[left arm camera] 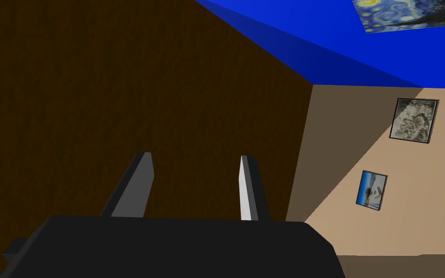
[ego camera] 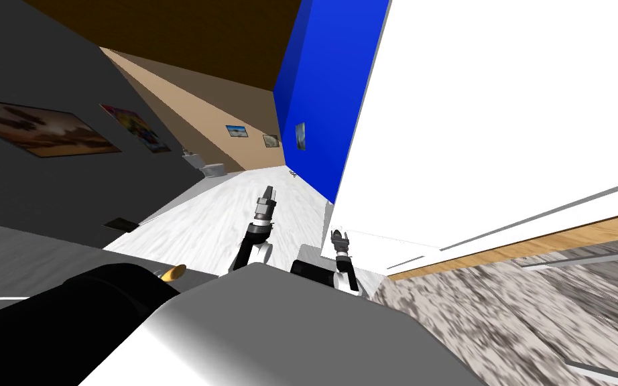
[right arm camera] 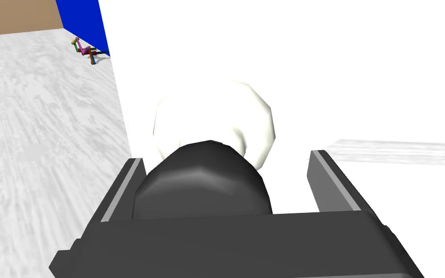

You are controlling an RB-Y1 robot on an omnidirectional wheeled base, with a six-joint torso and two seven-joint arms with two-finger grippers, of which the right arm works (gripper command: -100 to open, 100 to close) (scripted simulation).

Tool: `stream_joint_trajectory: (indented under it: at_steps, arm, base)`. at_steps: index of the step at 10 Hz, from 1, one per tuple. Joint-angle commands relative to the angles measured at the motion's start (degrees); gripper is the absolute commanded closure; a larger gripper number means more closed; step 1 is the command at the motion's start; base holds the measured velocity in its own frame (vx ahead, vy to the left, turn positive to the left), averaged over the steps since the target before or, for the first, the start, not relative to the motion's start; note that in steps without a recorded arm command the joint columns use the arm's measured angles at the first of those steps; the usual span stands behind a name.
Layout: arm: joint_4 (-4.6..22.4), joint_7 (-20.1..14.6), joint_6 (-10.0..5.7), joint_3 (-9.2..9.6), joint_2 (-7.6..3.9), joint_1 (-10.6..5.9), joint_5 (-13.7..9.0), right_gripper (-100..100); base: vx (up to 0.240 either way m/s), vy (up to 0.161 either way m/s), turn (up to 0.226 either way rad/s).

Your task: Push the door open

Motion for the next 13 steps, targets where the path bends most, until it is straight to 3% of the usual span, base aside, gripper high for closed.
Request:
stream_joint_trajectory:
  at_steps: [1,2,7,9,13]
  arm:
    - [1.04,-0.01,-0.89,-1.61,-0.84,-0.4,-0.73,100]
    - [1.04,-0.01,-0.89,-1.61,-0.84,-0.4,-0.73,100]
    - [1.28,1.12,-1.21,-5.17,-0.62,-0.91,-2.58,100]
    - [1.28,1.12,-1.21,-5.17,-0.62,-0.91,-2.58,100]
    - [1.47,1.99,-1.46,-7.93,0.24,-1.31,-4.02,100]
  base:
    - [0.119,0.074,-0.064]
    - [0.071,0.059,-0.031]
    - [0.128,0.095,-0.064]
    - [0.074,0.048,-0.003]
    - [0.112,0.079,-0.063]
